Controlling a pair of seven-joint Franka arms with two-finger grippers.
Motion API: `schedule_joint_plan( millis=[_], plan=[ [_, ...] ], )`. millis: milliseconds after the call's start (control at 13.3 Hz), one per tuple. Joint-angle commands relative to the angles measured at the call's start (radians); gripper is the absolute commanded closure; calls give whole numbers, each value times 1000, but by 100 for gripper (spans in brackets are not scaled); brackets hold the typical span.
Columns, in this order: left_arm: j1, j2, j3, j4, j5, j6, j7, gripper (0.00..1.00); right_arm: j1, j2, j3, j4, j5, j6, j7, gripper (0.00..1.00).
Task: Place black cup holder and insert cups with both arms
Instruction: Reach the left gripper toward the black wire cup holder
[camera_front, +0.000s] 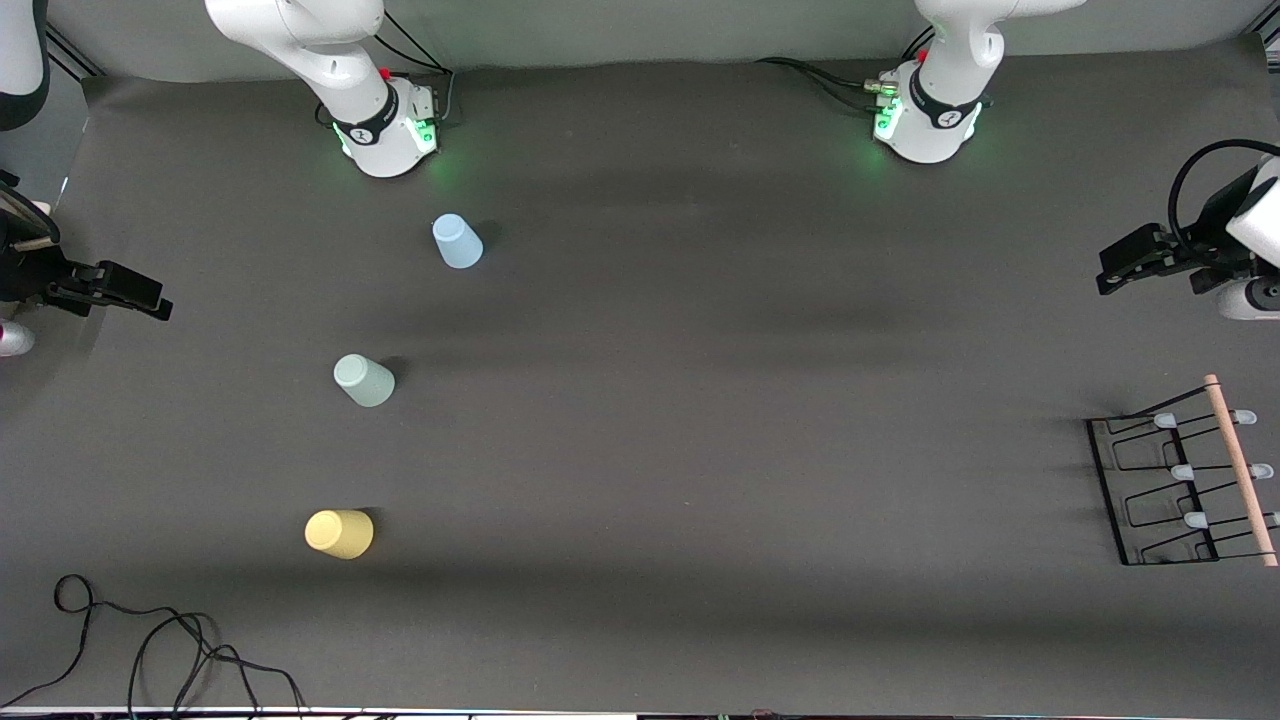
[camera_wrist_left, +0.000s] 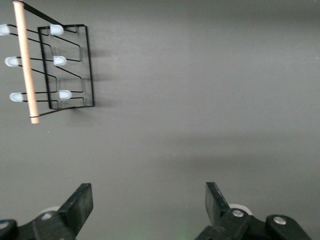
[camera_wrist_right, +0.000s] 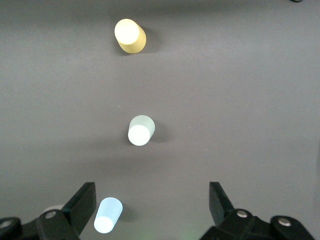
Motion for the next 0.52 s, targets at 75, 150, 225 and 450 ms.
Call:
schedule_joint_plan(
  millis=[75,150,225,450],
  plan=[
    [-2,-1,0,23,13,-1,-8,0,-4,1,0,8,17,-3,9,0],
    [-2,1,0,25,11,-1,-7,0,-4,3,0,10,17,-3,11,0],
    [-2,7,0,23,11,-2,-7,0,-6,3,0,11,17,-1,11,0],
    [-1,24,5,28,14,7,-2,0,-4,3,0,11,17,-1,11,0]
  ],
)
